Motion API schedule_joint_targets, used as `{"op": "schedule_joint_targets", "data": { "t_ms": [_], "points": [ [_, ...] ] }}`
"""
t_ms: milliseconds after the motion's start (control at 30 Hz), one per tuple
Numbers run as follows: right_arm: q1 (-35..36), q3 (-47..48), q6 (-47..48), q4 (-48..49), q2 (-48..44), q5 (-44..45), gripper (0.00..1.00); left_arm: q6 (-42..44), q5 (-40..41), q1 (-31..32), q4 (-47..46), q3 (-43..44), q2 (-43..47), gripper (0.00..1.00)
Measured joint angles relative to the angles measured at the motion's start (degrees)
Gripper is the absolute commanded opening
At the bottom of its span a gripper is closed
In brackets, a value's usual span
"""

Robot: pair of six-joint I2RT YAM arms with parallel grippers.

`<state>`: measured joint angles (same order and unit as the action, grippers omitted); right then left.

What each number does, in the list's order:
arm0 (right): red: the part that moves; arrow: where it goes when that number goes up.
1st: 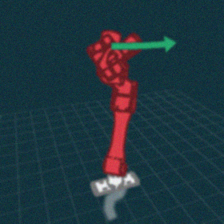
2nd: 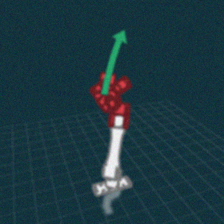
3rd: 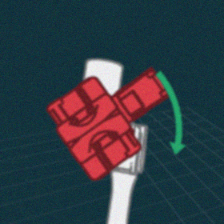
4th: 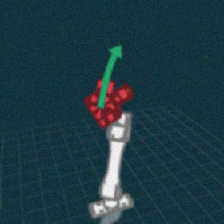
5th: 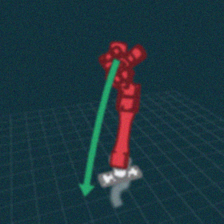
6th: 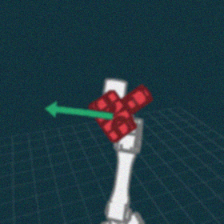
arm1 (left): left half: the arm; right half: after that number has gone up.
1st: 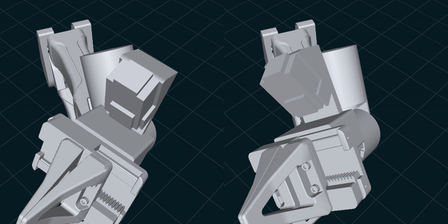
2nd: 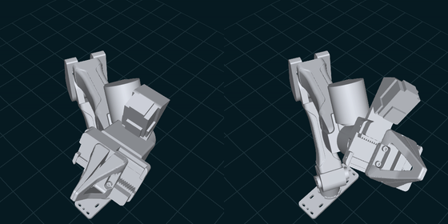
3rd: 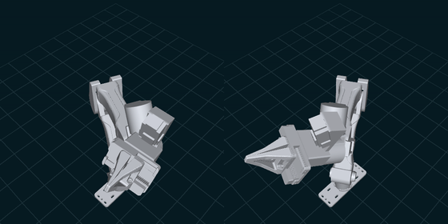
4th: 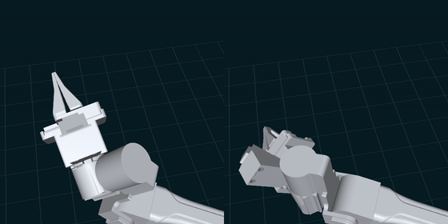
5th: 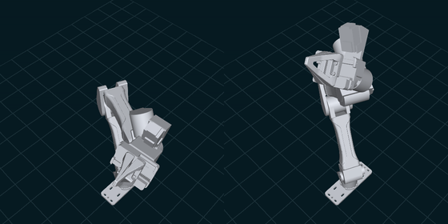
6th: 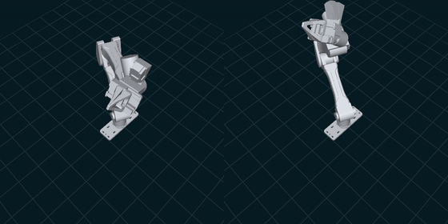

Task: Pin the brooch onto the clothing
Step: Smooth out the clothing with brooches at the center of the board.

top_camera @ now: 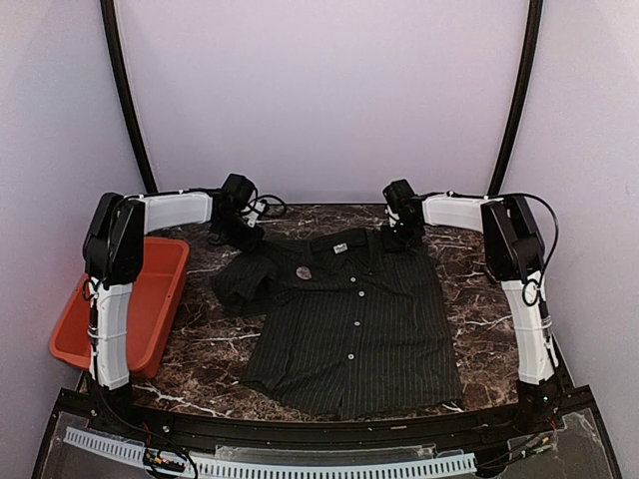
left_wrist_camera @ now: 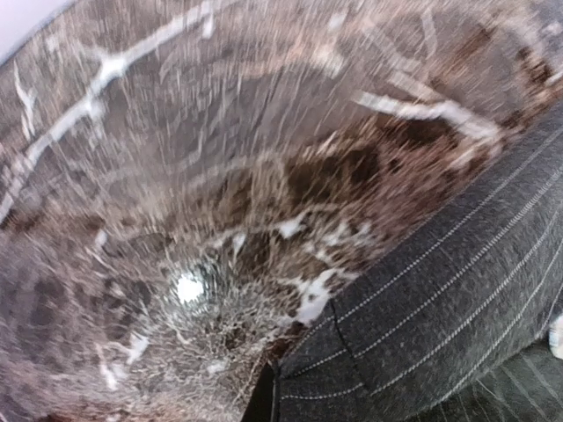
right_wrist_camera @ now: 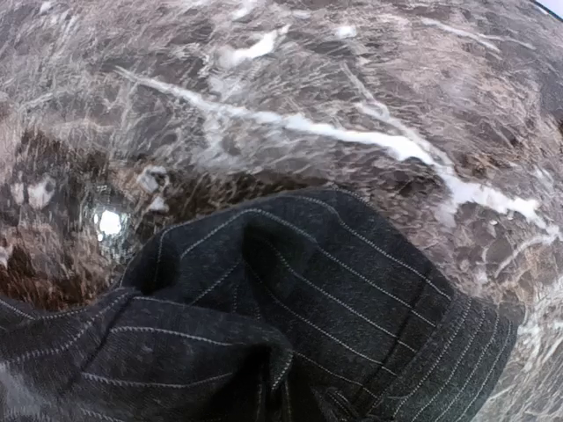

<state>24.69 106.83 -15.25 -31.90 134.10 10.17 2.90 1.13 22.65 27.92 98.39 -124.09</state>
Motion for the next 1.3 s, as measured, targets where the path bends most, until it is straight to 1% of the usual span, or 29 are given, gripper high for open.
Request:
{"op": "schedule_joint_targets", "data": {
  "t_ms": [33, 67, 100, 133, 167, 200, 233, 267, 300, 333, 433, 533, 600, 667, 700, 733, 800, 833, 867, 900, 933, 967, 1000, 1067, 1167, 1300],
  "points": [
    [0.0, -0.9, 0.2, 0.5, -0.3, 0.4, 0.24, -0.4, 0.3, 0.0, 0.1, -0.1, -0.9, 0.06],
    [0.0, -2.0, 0.1, 0.5, -1.2, 0.2, 0.29, -0.8, 0.8, -0.1, 0.4, -0.4, -1.9, 0.18],
    [0.1, -3.6, 0.1, 0.5, -2.3, 0.1, 0.34, -1.0, 1.3, -0.1, 0.7, -0.8, -2.6, 0.25],
    [0.1, -4.9, -0.1, 0.3, -3.2, 0.1, 0.38, -1.3, 1.6, 0.0, 1.1, -1.2, -3.0, 0.39],
    [0.1, -6.6, 0.2, 0.1, -4.4, 0.1, 0.41, -1.6, 1.9, 0.0, 1.3, -1.5, -3.2, 0.45],
    [0.1, -8.0, 0.3, -0.2, -5.5, 0.0, 0.43, -2.0, 2.3, -0.1, 1.3, -1.5, -3.0, 0.55],
    [0.1, -9.2, 0.3, -0.7, -6.5, -0.1, 0.52, -2.3, 2.4, -0.1, 1.3, -1.5, -2.8, 0.59],
    [0.2, -10.2, 0.5, -1.0, -7.6, -0.2, 0.55, -2.9, 2.5, -0.1, 1.3, -1.5, -2.6, 0.66],
    [0.2, -11.3, 0.5, -1.2, -8.8, -0.3, 0.70, -2.9, 2.5, -0.1, 1.3, -1.5, -2.5, 0.70],
    [0.2, -12.2, 0.3, -1.3, -10.0, -0.3, 0.74, -3.3, 2.4, -0.1, 1.2, -1.5, -2.3, 0.74],
    [0.4, -15.7, 0.6, -1.6, -15.4, -0.7, 0.76, -3.7, 1.5, -0.3, 0.9, -1.5, -0.8, 0.79],
    [0.8, -18.5, 0.6, -1.6, -21.4, -0.7, 0.76, -3.7, -0.6, -0.2, 0.1, -1.5, 2.6, 0.80],
    [1.0, -20.3, 0.6, -1.2, -25.2, -0.7, 0.73, -3.3, -2.8, 0.3, -0.6, -1.0, 5.8, 0.78],
    [1.3, -22.3, 0.6, -0.9, -28.5, -0.9, 0.68, -2.5, -5.4, 1.4, -1.3, 0.4, 8.5, 0.74],
    [1.5, -23.6, 0.5, -0.8, -29.9, -1.3, 0.65, -2.1, -6.7, 2.2, -1.6, 1.4, 9.2, 0.68],
    [1.7, -24.7, 0.6, -0.6, -31.2, -1.7, 0.60, -1.5, -8.6, 3.2, -2.1, 2.7, 9.9, 0.65],
    [2.1, -28.7, 0.5, 0.5, -33.4, -4.0, 0.43, -1.1, -13.3, 5.8, -3.1, 5.6, 10.3, 0.54],
    [2.8, -31.3, 0.0, 1.1, -36.3, -5.5, 0.33, -1.0, -16.0, 7.2, -3.4, 7.1, 10.1, 0.44],
    [3.2, -34.3, -0.8, 1.9, -38.4, -7.9, 0.22, -1.2, -18.9, 8.3, -3.7, 8.6, 9.5, 0.41],
    [3.6, -36.7, -0.7, 2.4, -40.2, -9.6, 0.18, -1.5, -21.9, 9.4, -3.9, 10.2, 8.5, 0.35],
    [3.8, -38.6, -0.8, 3.1, -41.6, -11.4, 0.12, -1.7, -24.0, 10.4, -4.2, 11.4, 7.4, 0.32],
    [4.2, -41.0, -1.7, 4.3, -43.3, -13.4, 0.10, -1.9, -26.4, 11.4, -4.4, 12.9, 5.8, 0.27],
    [4.6, -43.4, -2.6, 5.4, -44.9, -15.0, 0.09, -2.2, -28.7, 12.2, -4.6, 14.2, 4.1, 0.25],
    [5.4, -47.3, -4.0, 7.1, -47.5, -17.7, 0.09, -3.2, -32.7, 13.5, -4.8, 16.7, -0.2, 0.18],
    [6.4, -50.3, -5.1, 8.9, -48.7, -19.6, 0.09, -5.1, -37.7, 14.1, -4.5, 19.7, -7.5, 0.16],
    [7.9, -52.5, -6.8, 10.1, -48.2, -20.3, 0.11, -6.9, -41.3, 13.9, -3.8, 20.3, -14.5, 0.16]
  ]
}}
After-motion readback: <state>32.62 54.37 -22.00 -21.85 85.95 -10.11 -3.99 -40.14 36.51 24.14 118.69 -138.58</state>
